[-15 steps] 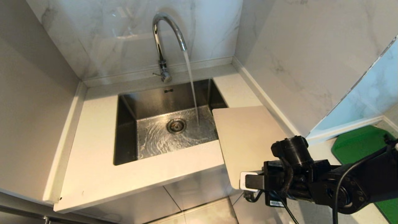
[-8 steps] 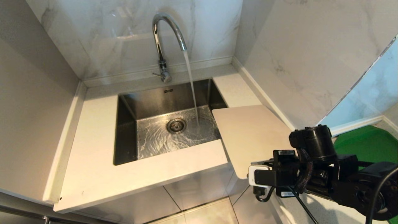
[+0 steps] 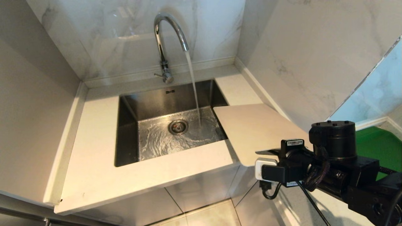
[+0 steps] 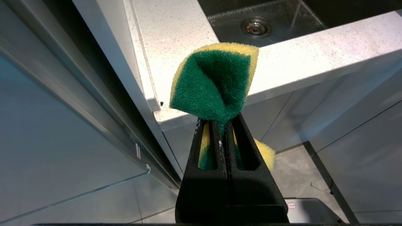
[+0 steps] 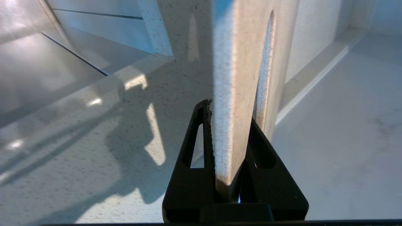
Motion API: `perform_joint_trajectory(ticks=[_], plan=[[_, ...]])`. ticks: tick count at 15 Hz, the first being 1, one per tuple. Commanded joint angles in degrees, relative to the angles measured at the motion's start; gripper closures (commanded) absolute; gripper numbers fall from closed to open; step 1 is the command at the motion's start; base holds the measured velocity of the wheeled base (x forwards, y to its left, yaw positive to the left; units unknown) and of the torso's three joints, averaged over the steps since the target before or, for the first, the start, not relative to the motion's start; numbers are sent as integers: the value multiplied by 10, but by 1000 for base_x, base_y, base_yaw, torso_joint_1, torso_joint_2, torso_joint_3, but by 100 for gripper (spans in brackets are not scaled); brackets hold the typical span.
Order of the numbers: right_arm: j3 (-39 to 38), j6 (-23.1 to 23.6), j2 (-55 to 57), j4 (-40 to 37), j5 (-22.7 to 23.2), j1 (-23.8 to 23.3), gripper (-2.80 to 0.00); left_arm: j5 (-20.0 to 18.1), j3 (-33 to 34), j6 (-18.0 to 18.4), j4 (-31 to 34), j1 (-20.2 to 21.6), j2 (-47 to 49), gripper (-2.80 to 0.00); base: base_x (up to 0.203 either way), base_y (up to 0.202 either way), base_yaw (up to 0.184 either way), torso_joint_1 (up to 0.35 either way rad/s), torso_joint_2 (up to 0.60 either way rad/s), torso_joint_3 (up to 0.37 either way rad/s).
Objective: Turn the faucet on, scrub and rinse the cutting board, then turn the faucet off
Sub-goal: Pick up the cutting board
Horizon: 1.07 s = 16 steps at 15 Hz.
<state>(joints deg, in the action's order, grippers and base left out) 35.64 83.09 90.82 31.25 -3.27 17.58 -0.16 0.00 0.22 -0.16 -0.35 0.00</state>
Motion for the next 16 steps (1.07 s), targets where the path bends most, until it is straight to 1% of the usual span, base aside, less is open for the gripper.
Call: perform_joint_trajectory(ticks=[1, 4, 5, 6, 8, 10, 12, 13, 16], plan=[[-4, 17, -16, 5, 2, -2, 0, 0, 1, 0, 0, 0, -2, 0, 0, 0, 0, 0, 0, 0], [-2, 37, -35, 6, 4, -2, 0, 0, 1, 0, 0, 0, -2, 0, 0, 0, 0, 0, 0, 0], [0, 49, -39, 7, 15, -2, 0, 0, 1, 0, 0, 0, -2, 0, 0, 0, 0, 0, 0, 0], [0, 61, -42, 11, 29, -3, 0, 0, 1, 0, 0, 0, -2, 0, 0, 0, 0, 0, 0, 0], [-2, 87, -41, 52, 50, -12, 0, 0, 1, 0, 0, 0, -2, 0, 0, 0, 0, 0, 0, 0], [-2, 124, -39, 84, 94, -29, 0, 0, 1, 0, 0, 0, -2, 0, 0, 0, 0, 0, 0, 0], [-2, 147, -41, 93, 126, -45, 0, 0, 1, 0, 0, 0, -2, 0, 0, 0, 0, 0, 0, 0], [-4, 152, -44, 94, 135, -52, 0, 0, 1, 0, 0, 0, -2, 0, 0, 0, 0, 0, 0, 0], [-6, 153, -52, 94, 150, -55, 0, 0, 1, 0, 0, 0, -2, 0, 0, 0, 0, 0, 0, 0]])
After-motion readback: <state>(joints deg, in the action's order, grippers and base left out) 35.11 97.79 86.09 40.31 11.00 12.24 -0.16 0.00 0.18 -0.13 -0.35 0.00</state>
